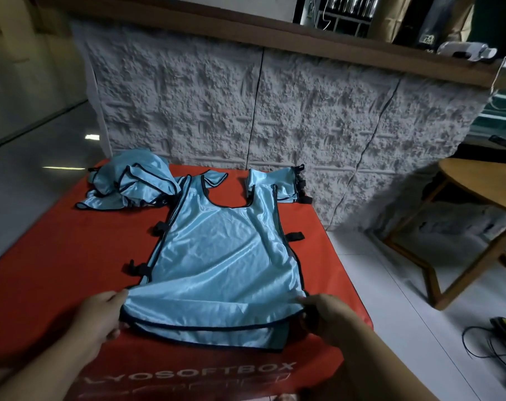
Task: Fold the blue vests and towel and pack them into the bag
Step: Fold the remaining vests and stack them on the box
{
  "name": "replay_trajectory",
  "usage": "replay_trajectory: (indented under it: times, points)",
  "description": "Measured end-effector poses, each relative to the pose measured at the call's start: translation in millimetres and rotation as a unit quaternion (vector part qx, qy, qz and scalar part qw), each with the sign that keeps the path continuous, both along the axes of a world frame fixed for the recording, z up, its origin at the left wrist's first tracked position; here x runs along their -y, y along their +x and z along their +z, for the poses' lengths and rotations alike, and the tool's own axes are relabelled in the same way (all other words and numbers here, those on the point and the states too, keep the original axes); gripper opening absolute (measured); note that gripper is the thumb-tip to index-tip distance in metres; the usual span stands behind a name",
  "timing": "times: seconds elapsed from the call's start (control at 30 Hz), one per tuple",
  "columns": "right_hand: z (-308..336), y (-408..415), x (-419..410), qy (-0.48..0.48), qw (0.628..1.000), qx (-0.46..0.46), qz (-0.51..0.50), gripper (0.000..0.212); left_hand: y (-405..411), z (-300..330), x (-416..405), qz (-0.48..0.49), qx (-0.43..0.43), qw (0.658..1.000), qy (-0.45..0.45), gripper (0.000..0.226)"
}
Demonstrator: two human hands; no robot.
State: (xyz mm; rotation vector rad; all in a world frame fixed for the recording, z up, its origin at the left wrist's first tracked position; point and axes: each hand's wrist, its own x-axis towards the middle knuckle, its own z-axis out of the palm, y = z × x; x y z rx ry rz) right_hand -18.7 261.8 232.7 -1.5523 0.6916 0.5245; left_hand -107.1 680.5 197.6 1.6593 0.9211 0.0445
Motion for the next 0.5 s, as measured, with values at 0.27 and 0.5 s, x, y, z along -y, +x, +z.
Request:
replay_trajectory:
  times: [0.27, 0.5]
  points:
    - [-29, -22, -28, -0.109, 0.982, -0.087, 0.125, 0.014, 4, 20, 3, 0.09, 0.061, 0.977, -0.183, 0.018]
    - [-29, -27, -51, 0.017, 0.992, -0.071, 0.1, 0.028, 4, 49, 2, 0.14, 0.149, 0.9, -0.385, 0.02]
